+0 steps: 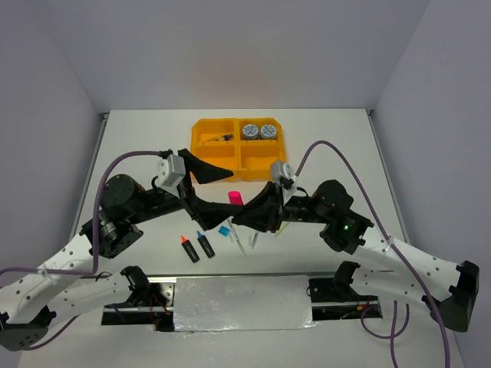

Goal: Sort the stationery into containers
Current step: Close the pen cap on the pen.

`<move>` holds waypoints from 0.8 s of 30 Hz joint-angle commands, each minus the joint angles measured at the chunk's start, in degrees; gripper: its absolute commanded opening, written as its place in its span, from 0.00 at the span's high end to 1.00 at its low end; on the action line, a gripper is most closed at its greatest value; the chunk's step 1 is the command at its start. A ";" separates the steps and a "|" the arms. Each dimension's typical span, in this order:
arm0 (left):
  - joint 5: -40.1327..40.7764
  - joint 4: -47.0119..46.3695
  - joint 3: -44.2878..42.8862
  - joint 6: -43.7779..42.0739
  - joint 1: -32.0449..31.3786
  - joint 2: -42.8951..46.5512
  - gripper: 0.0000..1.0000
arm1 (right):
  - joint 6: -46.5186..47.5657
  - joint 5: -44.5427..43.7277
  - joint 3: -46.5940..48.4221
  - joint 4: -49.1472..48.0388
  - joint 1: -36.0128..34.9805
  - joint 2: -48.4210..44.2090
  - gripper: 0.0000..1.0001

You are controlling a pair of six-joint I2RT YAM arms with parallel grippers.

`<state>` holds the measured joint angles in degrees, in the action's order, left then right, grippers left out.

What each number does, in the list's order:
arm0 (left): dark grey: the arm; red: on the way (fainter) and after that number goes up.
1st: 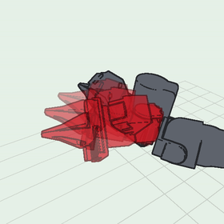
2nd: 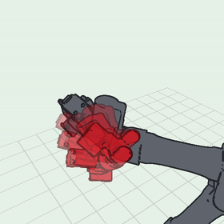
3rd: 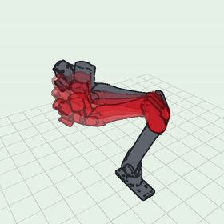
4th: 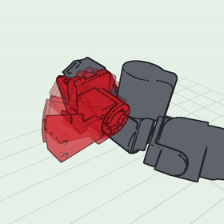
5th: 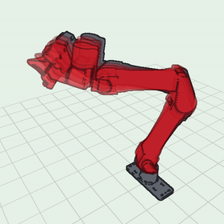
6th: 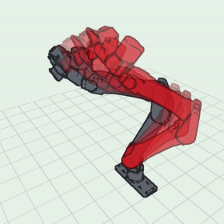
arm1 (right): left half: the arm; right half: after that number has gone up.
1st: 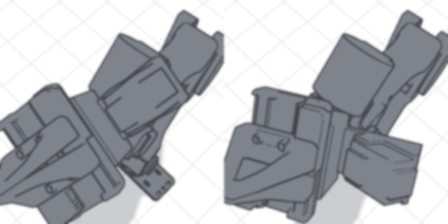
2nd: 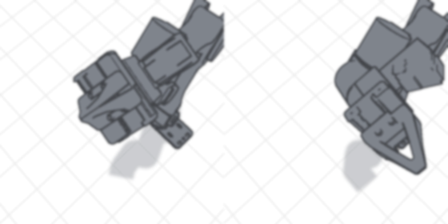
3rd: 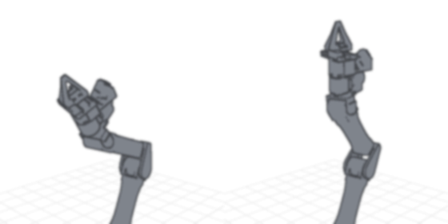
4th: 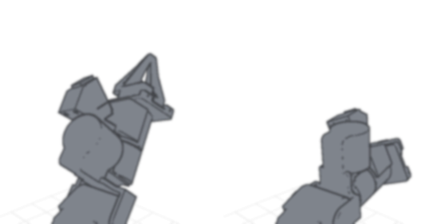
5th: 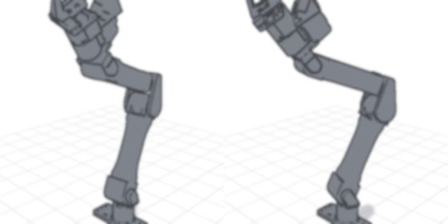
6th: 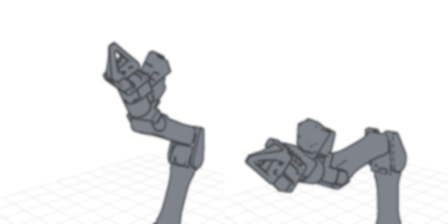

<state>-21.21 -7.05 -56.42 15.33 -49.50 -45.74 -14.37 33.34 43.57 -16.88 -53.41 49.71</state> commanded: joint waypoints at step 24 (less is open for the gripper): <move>-5.77 -6.48 -2.29 11.65 -0.08 -5.68 0.74 | 3.30 -0.56 4.59 3.79 -0.03 -1.73 1.00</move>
<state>-27.40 -12.53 -56.64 25.87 -49.50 -51.11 -12.08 33.63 45.32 -12.14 -53.41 49.52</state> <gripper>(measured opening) 0.303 0.259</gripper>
